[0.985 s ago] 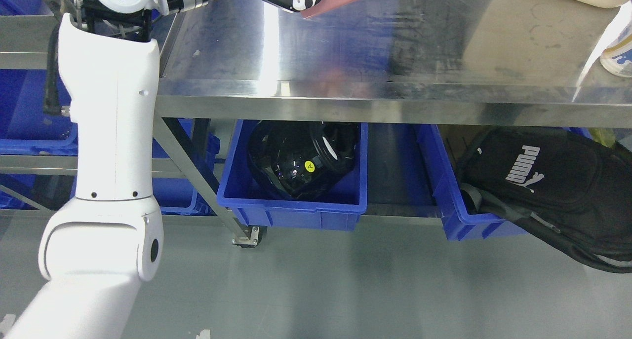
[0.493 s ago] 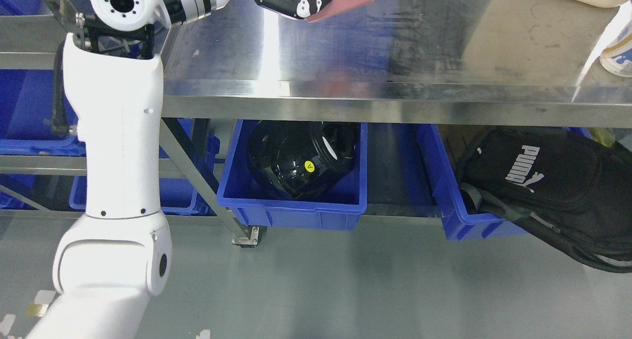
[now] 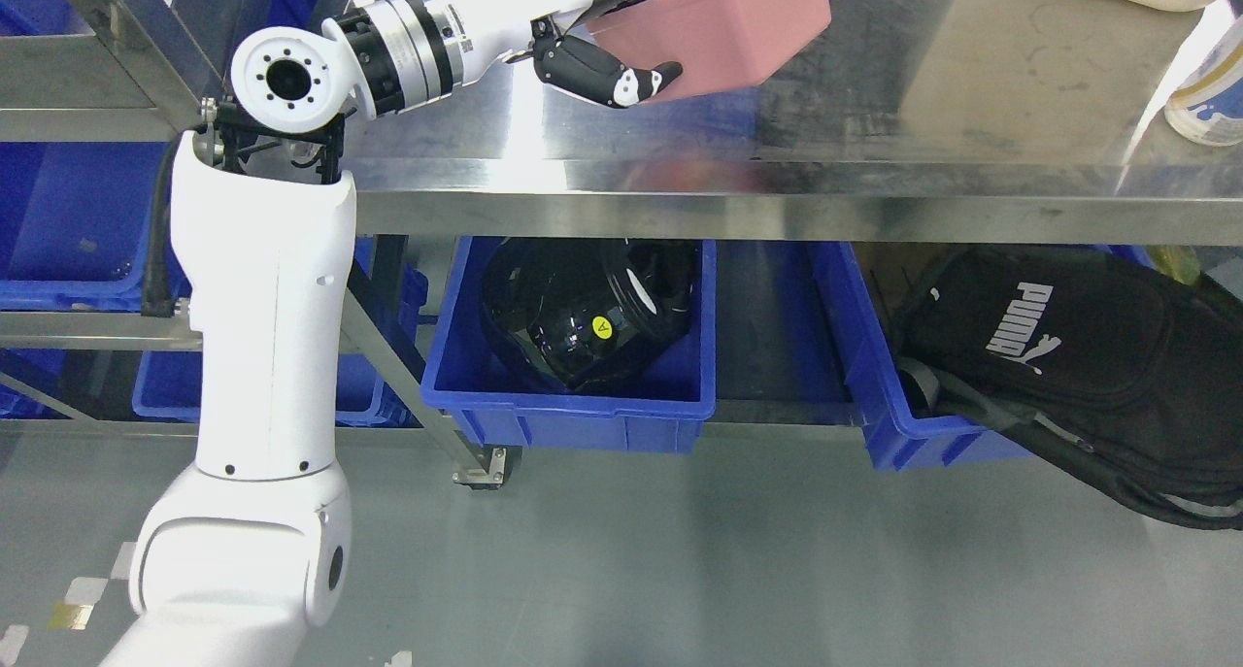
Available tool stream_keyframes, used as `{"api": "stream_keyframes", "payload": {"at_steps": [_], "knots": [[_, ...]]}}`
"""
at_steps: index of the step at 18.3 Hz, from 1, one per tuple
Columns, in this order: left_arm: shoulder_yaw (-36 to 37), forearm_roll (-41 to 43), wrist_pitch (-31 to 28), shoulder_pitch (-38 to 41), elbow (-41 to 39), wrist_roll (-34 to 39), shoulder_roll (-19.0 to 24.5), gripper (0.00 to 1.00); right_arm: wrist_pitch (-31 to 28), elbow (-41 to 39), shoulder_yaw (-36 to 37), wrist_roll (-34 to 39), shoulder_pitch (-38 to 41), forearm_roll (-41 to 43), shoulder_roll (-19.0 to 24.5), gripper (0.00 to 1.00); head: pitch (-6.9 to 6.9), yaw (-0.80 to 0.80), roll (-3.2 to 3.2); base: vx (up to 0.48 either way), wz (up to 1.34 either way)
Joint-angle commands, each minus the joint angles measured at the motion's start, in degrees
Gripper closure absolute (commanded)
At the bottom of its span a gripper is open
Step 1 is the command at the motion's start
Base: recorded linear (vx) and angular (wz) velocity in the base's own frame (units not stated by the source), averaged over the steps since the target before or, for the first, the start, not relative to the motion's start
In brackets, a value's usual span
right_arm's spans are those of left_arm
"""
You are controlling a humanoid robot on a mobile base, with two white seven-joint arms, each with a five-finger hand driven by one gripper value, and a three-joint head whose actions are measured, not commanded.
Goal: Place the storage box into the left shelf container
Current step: 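Hold the pink box in the left hand while turning toward the shelf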
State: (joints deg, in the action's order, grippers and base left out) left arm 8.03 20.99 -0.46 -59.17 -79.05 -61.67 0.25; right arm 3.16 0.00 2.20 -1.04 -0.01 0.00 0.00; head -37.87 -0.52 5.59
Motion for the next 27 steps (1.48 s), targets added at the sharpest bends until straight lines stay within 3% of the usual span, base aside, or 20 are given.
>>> {"api": "stream_keyframes", "payload": {"at_steps": [1,13,27], "knots": [[4.01,-1.3,0.03,0.9,-5.14,-0.03,0.75,0.98,0.01,-1.0,0.0,-0.02,-1.05,0.0,-1.0,0.01,0.0,0.0,0.0,-0.01,0.02],[7.09,-2.54,-0.24,2.56,-5.85,-0.03,0.75,0.98,0.01,-1.0,0.0,-0.02,-1.05,0.0,-1.0,0.01,0.0,0.0,0.0,-0.139,0.42],[7.53,-2.54,2.13,17.41,-8.84,-0.12,0.75,0.98,0.01,-1.0,0.0,-0.02,-1.05,0.0,-1.0,0.01,-0.04,0.0,0.0,-0.063,0.97]]}}
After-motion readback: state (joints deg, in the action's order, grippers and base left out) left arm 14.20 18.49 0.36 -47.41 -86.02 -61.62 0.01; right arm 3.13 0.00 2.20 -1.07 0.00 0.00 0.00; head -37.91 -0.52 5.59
